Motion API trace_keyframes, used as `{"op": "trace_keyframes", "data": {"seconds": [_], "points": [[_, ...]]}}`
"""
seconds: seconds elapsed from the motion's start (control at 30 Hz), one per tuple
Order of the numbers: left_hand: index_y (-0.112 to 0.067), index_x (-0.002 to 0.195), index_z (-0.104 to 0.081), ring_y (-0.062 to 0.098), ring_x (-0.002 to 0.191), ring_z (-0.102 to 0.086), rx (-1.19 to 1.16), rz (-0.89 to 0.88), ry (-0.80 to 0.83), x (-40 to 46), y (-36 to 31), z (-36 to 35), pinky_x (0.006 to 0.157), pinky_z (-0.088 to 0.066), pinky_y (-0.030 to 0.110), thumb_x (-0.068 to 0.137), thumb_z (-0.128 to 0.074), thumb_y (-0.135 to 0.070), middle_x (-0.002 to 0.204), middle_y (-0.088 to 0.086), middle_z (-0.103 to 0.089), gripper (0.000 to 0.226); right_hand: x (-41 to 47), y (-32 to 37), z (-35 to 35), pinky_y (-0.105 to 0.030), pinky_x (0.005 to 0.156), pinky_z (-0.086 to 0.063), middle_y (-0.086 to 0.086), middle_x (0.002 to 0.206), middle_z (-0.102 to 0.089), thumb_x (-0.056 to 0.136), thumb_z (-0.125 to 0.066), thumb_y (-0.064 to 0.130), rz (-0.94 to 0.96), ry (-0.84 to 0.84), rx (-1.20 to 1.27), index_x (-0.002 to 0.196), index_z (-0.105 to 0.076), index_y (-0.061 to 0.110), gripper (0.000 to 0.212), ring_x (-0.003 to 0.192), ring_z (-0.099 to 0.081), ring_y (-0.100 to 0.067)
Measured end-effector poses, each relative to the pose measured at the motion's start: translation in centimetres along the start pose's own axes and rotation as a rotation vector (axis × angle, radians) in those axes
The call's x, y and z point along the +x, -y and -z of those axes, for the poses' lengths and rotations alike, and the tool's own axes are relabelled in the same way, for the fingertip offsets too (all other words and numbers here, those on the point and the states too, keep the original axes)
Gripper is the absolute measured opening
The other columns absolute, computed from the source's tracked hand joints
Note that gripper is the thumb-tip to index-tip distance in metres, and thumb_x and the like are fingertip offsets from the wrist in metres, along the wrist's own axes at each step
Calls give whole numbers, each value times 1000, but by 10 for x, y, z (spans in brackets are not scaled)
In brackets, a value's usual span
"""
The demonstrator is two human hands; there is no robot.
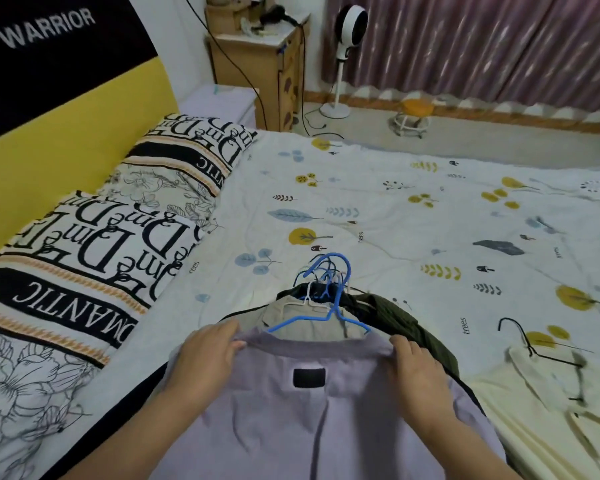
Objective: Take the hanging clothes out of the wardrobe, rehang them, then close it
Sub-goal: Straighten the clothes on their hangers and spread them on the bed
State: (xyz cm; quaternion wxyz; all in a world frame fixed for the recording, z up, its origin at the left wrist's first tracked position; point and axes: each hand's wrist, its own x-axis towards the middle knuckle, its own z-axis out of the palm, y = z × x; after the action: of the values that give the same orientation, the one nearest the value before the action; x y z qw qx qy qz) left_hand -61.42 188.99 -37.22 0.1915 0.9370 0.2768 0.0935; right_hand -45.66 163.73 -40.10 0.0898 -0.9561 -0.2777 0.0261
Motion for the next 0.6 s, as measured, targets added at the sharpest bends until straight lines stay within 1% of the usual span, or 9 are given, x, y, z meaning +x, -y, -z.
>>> {"op": "trace_keyframes", "data": {"seconds": [0.07,0.1,0.13,0.2,0.23,0.33,0.43,0.5,0.6], "points": [[-5,80,-58,33,75,-58,-17,-13,-38,-7,-12,22,56,-29,31,86,-63,-14,74,13,-63,12,-9,-5,25,-27,43,-27,2,50,-48,66,-67,22,48,-18,60,64,-37,26,31,44,-52,-25],[-6,83,-58,32,78,-57,-30,-7,-50,-10,-18,33,56,-28,32,88,-60,-17,78,12,-63,12,-15,-7,40,-29,45,-28,2,52,-46,73,-60,26,49,-45,106,64,-30,27,31,48,-53,-28],[-8,84,-58,31,79,-56,-46,-9,-72,-13,-23,42,57,-27,33,89,-58,-20,79,10,-63,13,-19,-9,52,-32,50,-30,2,56,-45,81,-53,30,54,-84,154,64,-28,26,30,56,-55,-30],[-15,78,-54,29,75,-55,-72,-13,-91,-21,-31,58,59,-30,32,89,-55,-26,74,5,-61,16,-30,-12,75,-35,59,-30,1,66,-45,91,-42,36,23,-18,225,65,-33,22,31,73,-55,-31],[-18,75,-52,28,73,-54,-94,-4,-84,-25,-35,66,59,-32,33,88,-56,-26,71,2,-58,16,-36,-12,87,-34,61,-30,1,68,-46,93,-42,38,16,-17,243,66,-35,21,33,76,-55,-29],[-22,75,-50,24,71,-51,-136,9,-77,-38,-49,91,60,-37,34,86,-63,-22,68,-3,-53,16,-55,-8,127,-33,63,-30,2,69,-46,94,-47,35,-15,-27,253,64,-30,22,37,77,-52,-24],[-23,76,-48,21,69,-48,-147,-7,-98,-52,-70,117,61,-32,31,86,-63,-21,67,-6,-50,18,-74,-7,162,-32,62,-27,4,69,-46,94,-49,34,-36,-67,263,67,-36,21,32,73,-44,-20],[-22,75,-51,21,69,-49,-138,-25,-103,-62,-82,134,60,-31,31,86,-63,-21,66,-5,-52,16,-86,-6,183,-32,62,-28,2,71,-50,92,-52,35,-44,-113,282,74,-45,16,27,73,-48,-23],[-17,73,-55,21,69,-52,-105,-45,-113,-81,-97,158,56,-33,29,86,-63,-23,66,-3,-56,17,-108,-7,211,-33,64,-36,3,69,-53,87,-58,37,-38,-158,338,77,-51,17,23,80,-57,-27]]}}
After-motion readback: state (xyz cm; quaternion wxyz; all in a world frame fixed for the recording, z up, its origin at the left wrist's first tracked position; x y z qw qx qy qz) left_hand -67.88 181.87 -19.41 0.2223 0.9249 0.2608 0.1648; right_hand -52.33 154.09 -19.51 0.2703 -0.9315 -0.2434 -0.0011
